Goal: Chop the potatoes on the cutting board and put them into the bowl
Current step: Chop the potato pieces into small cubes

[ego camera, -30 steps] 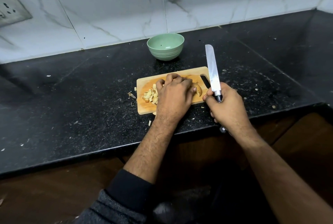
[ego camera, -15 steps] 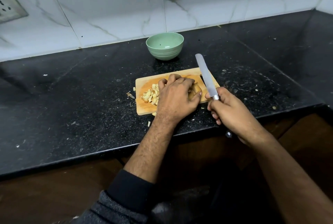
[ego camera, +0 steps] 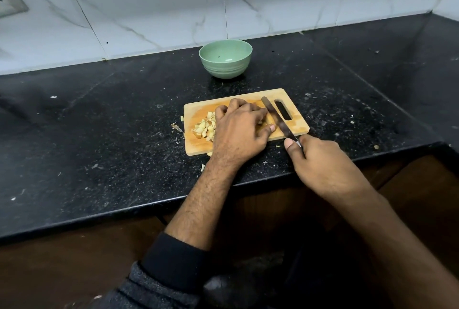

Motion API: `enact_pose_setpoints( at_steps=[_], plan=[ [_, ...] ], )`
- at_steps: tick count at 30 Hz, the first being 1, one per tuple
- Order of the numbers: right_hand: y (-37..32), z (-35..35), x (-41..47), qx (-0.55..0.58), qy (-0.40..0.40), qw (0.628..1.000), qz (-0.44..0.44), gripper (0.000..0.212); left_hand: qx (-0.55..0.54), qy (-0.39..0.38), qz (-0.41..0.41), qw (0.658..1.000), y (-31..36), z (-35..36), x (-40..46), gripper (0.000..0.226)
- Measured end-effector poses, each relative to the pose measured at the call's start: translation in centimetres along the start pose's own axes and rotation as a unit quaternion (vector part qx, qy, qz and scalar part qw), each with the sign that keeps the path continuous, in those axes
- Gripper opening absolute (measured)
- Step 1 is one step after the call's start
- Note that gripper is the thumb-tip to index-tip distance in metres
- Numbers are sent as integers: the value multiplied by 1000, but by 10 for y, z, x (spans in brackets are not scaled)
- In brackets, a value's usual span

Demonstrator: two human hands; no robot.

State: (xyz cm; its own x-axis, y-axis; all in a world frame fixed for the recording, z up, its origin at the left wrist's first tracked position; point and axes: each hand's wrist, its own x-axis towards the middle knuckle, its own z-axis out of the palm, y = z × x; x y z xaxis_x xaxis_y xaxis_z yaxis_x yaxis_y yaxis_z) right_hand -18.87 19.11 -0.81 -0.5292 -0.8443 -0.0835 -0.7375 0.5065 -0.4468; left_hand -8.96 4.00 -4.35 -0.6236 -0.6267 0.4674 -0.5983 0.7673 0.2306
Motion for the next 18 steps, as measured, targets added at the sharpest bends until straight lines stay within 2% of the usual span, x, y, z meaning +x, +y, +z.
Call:
enact_pose_setpoints(
  at_steps=[6,18],
  plan=[
    [-6,-5,-4,-22,-15,1000,7,45,-1,-1,2,1000,0,1,1,37],
    [-11,-11,-2,-43,-70,996,20,35,-8,11,-2,1000,0,4,1,39]
  ],
)
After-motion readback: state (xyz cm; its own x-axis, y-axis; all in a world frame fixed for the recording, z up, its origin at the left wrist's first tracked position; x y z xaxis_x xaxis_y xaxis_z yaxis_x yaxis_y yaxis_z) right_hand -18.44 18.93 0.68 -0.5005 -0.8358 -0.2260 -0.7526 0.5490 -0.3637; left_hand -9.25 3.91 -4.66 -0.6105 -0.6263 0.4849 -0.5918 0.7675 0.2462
